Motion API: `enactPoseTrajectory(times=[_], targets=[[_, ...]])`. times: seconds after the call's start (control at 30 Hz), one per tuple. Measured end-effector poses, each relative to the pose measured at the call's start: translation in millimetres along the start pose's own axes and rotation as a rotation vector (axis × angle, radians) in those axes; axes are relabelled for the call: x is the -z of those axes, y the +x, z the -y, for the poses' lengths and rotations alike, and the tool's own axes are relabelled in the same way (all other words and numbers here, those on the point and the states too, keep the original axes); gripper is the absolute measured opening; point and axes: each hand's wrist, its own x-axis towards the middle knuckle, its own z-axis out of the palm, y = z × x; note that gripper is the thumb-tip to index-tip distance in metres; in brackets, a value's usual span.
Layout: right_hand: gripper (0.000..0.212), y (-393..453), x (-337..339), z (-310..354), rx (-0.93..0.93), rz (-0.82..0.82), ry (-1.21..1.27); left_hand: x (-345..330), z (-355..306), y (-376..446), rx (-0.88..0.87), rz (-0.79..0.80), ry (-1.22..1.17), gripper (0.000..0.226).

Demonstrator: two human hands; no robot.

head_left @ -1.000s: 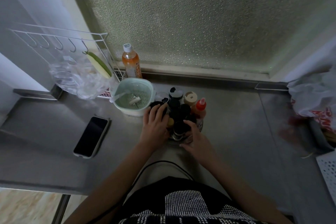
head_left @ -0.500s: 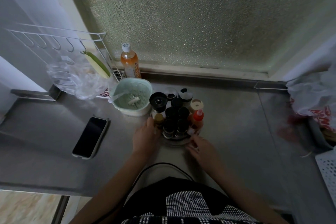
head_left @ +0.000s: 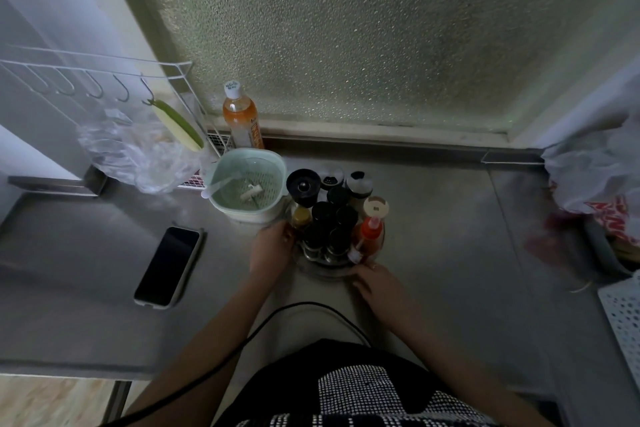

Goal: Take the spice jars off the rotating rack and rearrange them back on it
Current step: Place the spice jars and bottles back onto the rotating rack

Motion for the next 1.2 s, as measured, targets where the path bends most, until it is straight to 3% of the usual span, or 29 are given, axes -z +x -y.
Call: enactPoseTrajectory(times=[0.27,0.37,0.43,0.53,0.67,0.83,1.2], targets=[[0.02,11.9,13.9,-14.0,-0.048,-0.059,-0.003,-1.8,0.4,-8.1,-0.083,0.139,0.125,0.024],[0.022,11.1,16.5,-16.4,-0.036,-0.048,-0.067,3.5,-2.6,-14.6,-0.093,0.132,0.282,0.027],[0.028,6.6,12.0,-15.1,-0.017,-0.033,-0.118,4.4,0.6,-22.9,-0.193,0.1,0.375,0.022],[0.038,2.1,2.2,-10.4,0.002,0.044,-0.102,-3.4,11.4,-37.5,-0.35,0.159,0.467,0.034],[0.024,12.9,3.5,-4.9,-0.067,-0.024,0.004,-13.0,19.1,-39.0,-0.43,0.213,0.463,0.036],[0.019,31.5,19.3,-7.2,-0.058,-0.028,0.008,-17.8,8.2,-20.6,-0.363,0.332,0.428,0.03],[0.014,107.4,72.3,-5.6,-0.108,-0.067,0.036,-22.3,-36.9,40.3,-0.219,0.243,0.431,0.03]])
